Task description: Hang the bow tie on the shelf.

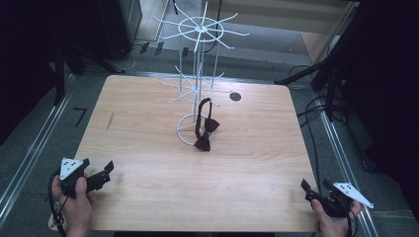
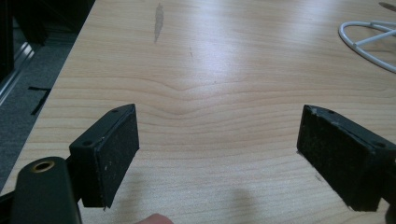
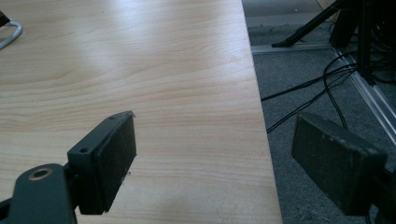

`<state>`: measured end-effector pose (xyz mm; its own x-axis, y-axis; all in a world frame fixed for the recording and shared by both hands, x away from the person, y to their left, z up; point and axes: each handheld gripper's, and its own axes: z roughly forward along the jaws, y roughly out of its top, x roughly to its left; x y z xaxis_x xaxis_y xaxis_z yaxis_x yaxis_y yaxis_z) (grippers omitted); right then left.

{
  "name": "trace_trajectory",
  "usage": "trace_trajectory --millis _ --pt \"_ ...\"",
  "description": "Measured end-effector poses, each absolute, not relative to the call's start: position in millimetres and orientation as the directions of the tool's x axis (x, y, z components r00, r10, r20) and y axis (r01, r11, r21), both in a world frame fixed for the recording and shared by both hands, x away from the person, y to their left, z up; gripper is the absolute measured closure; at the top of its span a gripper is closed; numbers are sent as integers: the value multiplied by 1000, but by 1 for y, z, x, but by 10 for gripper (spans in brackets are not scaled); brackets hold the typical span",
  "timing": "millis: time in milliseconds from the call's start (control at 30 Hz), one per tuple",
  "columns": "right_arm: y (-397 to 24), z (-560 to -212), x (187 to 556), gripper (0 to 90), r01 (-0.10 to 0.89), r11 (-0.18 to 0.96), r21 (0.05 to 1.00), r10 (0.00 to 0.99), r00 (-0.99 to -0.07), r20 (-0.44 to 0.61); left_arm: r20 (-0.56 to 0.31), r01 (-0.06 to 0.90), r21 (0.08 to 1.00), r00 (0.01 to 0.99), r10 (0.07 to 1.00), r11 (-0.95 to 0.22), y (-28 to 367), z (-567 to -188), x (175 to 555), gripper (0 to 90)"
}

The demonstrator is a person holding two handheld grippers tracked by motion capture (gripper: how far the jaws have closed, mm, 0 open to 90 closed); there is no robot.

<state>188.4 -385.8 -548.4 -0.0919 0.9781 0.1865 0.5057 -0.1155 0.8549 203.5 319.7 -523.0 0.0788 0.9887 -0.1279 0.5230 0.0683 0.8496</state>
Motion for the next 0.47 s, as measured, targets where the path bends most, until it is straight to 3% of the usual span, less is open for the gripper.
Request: trace_trajectory --millis 467 --pt "-384 -549 187 149 506 -120 854 983 -62 175 -142 522 849 76 987 82 321 -523 204 135"
